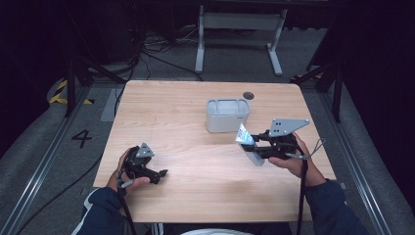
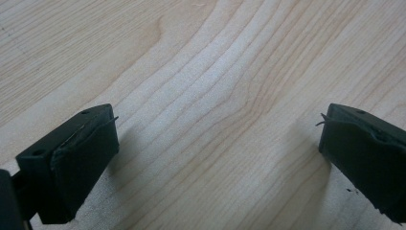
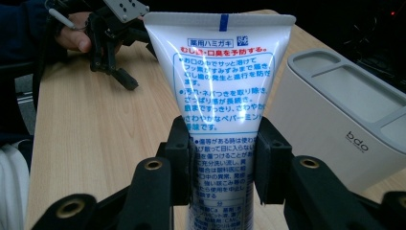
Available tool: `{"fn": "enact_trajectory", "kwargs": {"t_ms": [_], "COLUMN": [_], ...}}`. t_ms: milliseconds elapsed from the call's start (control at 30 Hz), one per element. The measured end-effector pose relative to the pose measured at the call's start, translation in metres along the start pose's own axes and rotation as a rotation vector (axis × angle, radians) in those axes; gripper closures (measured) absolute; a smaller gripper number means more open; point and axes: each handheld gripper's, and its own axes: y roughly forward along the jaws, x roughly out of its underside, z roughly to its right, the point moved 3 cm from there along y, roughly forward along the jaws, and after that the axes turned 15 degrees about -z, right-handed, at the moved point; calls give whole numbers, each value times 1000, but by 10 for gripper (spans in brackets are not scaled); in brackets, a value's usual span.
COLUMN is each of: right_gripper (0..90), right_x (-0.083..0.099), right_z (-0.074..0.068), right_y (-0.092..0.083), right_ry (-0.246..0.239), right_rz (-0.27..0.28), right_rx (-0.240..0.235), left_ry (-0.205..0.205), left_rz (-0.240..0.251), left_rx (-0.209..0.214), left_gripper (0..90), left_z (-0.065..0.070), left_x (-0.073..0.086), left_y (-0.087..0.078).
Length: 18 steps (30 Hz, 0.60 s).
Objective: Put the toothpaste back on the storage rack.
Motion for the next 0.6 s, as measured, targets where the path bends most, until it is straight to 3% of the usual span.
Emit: {"fn": "enact_trajectory", "kwargs": {"t_ms": [600], "right_gripper": [651], "right_x": [-1], "right_z": [4], "right_y": [-5], "right_ry": [14], "right_rz": [54], "right_rx": [30], "left_ry": [1], "left_rz": [1], "left_rx": [-1], "left_gripper": [2], "left_z": [0], "left_x": [0], "left_y": [0]}}
